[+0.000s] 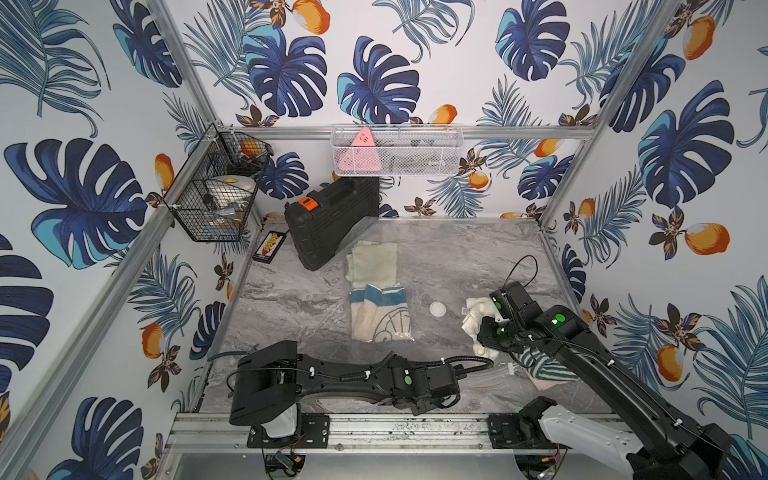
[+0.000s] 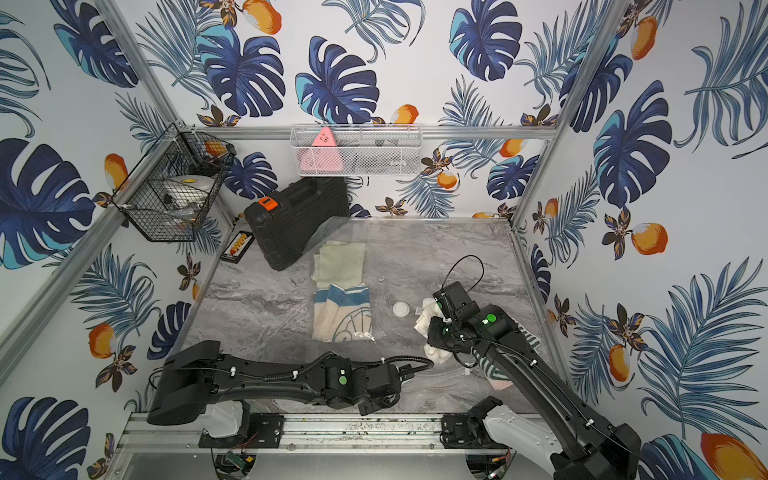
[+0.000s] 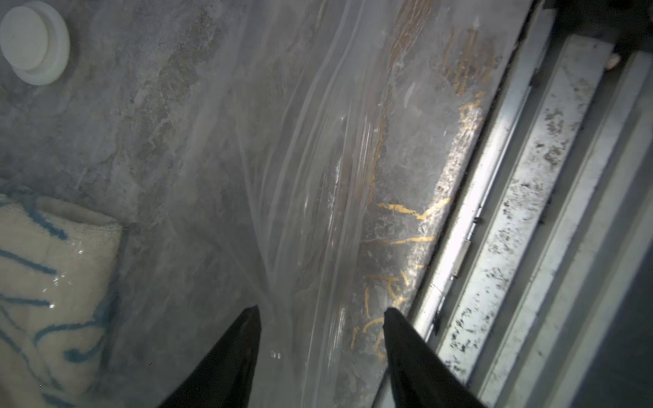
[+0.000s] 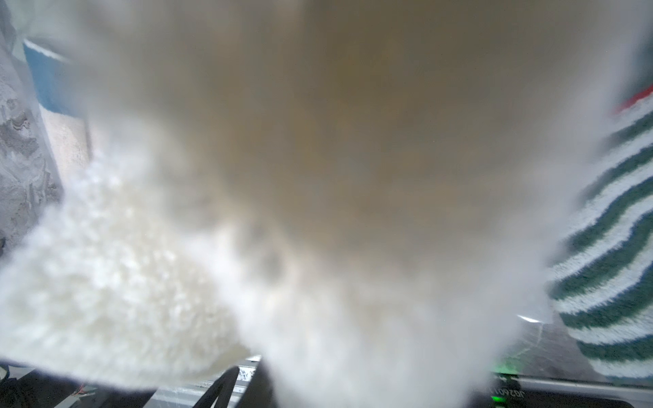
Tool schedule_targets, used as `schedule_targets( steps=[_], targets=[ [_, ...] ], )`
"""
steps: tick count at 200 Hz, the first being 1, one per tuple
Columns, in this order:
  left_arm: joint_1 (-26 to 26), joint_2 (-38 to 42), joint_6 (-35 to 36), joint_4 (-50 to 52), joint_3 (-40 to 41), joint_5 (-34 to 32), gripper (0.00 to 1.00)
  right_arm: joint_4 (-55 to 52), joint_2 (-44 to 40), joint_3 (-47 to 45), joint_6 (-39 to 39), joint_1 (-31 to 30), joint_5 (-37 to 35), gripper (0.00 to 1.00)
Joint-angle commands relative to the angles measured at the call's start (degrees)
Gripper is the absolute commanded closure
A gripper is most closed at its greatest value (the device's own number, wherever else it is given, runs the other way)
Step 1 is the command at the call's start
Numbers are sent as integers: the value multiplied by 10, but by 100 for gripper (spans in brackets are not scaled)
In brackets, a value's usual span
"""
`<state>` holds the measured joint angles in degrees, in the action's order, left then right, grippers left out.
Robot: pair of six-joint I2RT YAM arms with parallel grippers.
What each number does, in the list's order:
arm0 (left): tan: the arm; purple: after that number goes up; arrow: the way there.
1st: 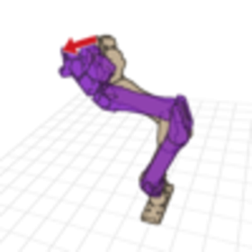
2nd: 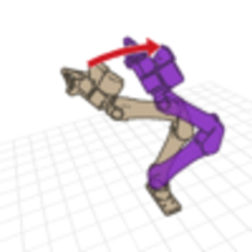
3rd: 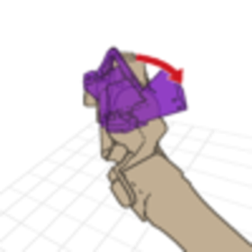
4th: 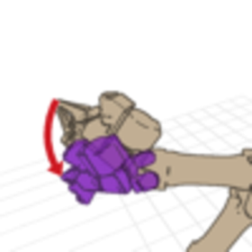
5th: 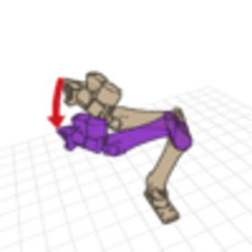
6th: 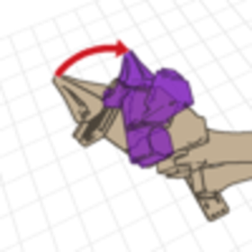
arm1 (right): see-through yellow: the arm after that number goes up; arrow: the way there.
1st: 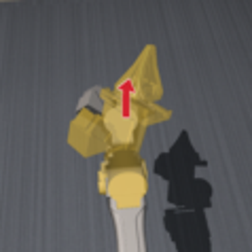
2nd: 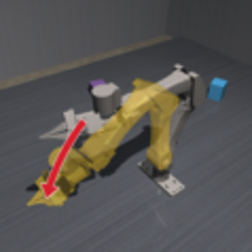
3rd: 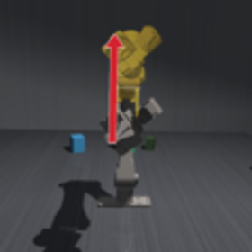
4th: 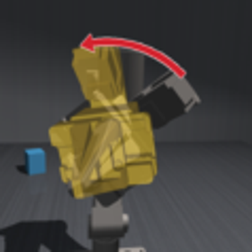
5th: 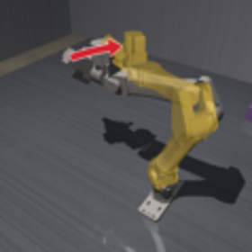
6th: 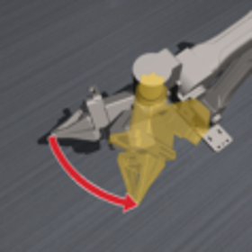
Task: Place the folded towel into the vacuum bag
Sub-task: Place the towel in the vacuum bag.
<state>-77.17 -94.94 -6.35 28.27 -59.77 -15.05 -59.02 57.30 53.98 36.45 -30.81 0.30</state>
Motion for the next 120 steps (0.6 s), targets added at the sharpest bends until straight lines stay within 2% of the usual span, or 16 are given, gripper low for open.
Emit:
schedule_targets(
  steps=[1,24,48,68,106,120],
  targets=[
    [6,-30,15,-38,-16,-52,45,-20,-10,-8,10,0,6,86],
    [27,-38,10,-51,-29,-75,57,-35,-24,-16,18,0,15,86],
    [61,-13,10,-62,-40,-66,82,-47,-50,-29,29,-1,33,87],
    [87,6,9,-64,-47,-30,100,-57,-69,-33,37,-2,43,88],
    [131,26,-4,-43,-78,18,100,-67,-95,-27,65,-18,80,91],
    [145,34,-10,-38,-91,30,100,-59,-105,-26,88,-59,88,92]
  ],
)
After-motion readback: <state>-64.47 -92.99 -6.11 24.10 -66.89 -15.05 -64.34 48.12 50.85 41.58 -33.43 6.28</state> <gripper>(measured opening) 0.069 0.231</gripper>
